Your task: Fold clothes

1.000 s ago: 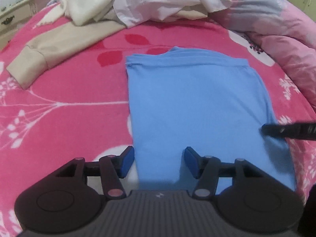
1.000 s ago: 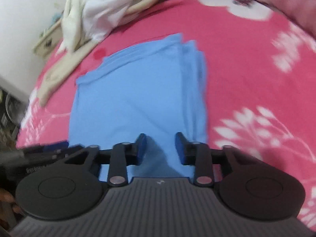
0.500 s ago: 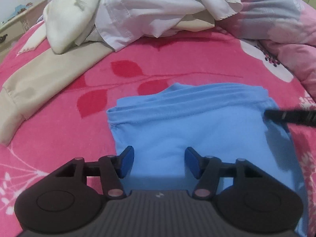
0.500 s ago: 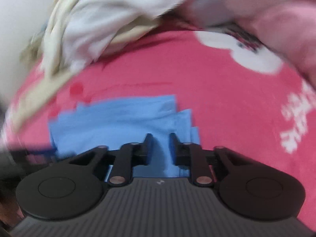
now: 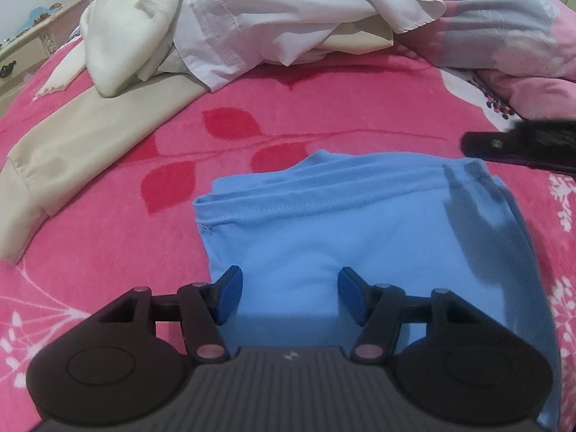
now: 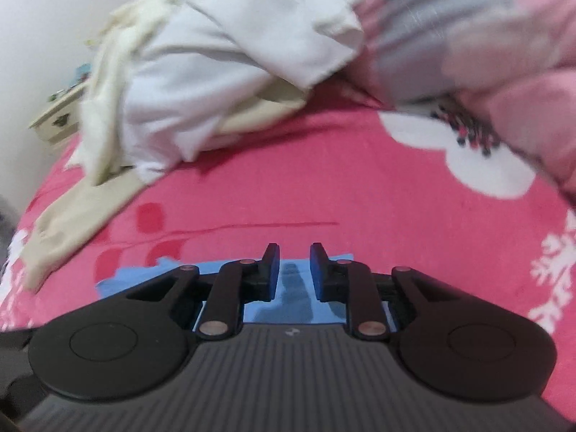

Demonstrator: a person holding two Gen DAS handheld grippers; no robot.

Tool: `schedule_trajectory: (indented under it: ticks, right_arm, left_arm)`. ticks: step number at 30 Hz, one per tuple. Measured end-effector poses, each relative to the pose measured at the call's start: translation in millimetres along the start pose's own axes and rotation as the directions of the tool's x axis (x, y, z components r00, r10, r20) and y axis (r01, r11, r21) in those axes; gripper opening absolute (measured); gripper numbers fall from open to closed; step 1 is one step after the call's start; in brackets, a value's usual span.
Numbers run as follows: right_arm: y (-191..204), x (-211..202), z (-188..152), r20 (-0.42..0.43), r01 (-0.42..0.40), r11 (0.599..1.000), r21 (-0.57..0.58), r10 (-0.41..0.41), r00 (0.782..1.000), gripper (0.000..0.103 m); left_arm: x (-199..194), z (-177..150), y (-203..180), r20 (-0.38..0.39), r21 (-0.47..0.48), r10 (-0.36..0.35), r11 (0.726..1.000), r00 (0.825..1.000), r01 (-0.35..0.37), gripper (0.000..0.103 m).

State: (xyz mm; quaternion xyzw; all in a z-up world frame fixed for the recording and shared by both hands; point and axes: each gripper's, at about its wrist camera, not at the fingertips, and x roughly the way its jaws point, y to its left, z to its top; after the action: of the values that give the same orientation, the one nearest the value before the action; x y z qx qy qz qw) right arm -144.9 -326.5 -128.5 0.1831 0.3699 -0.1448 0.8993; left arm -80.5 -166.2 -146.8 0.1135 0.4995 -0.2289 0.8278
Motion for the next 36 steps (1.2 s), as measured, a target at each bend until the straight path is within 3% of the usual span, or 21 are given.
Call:
schedule_trajectory:
  ticks: [4,8,13,17,21,25,36]
  right_arm:
    - [6,1,-8,-0.062,-0.048,0.997,-0.053,0.045,0.997,0.018]
    - [-4,21,-6,-0.097,0.008,1.000,-0.004,-0.009,0.995,0.018]
    - [-7,-22,-14,-0.049,-0.016,1.000,-0.010,0.015,0.999,0.018]
    - [-5,-53,-41,-0.080,-0.057,0.998,-0.017,0.055,0.995,0.019]
    - [-3,-54,-70,-0.120,-0.048,0.998,-0.031,0.044,0.992,0.019]
    - [-4,-47,-84,-0.095,-0.014,0.998,-0.055,0.009,0.995,0.019]
    - [-8,-40,-91,-0.085,-0.036,0.997,-0.075,0.029,0.996,0.018]
  left_arm:
    - [-2,0,-2,0.000,0.009,0.011,1.000,1.000,-0.011,0.061]
    - [-10,-2,-4,0.005,0.013,0.028,1.000,1.000,-0.028,0.061]
    - [-43,-19,-5,0.043,0.036,0.020,0.999,0.999,-0.021,0.061]
    - [-63,-49,-9,0.017,0.051,0.006,0.999,1.000,-0.007,0.061]
    - [-61,-73,-17,-0.052,0.034,0.015,0.999,0.999,-0.013,0.061]
    - [-64,-82,-25,-0.043,0.037,0.057,0.998,0.997,-0.055,0.061]
    - [-64,-84,-34,-0.045,0.077,0.117,0.991,0.992,-0.113,0.067]
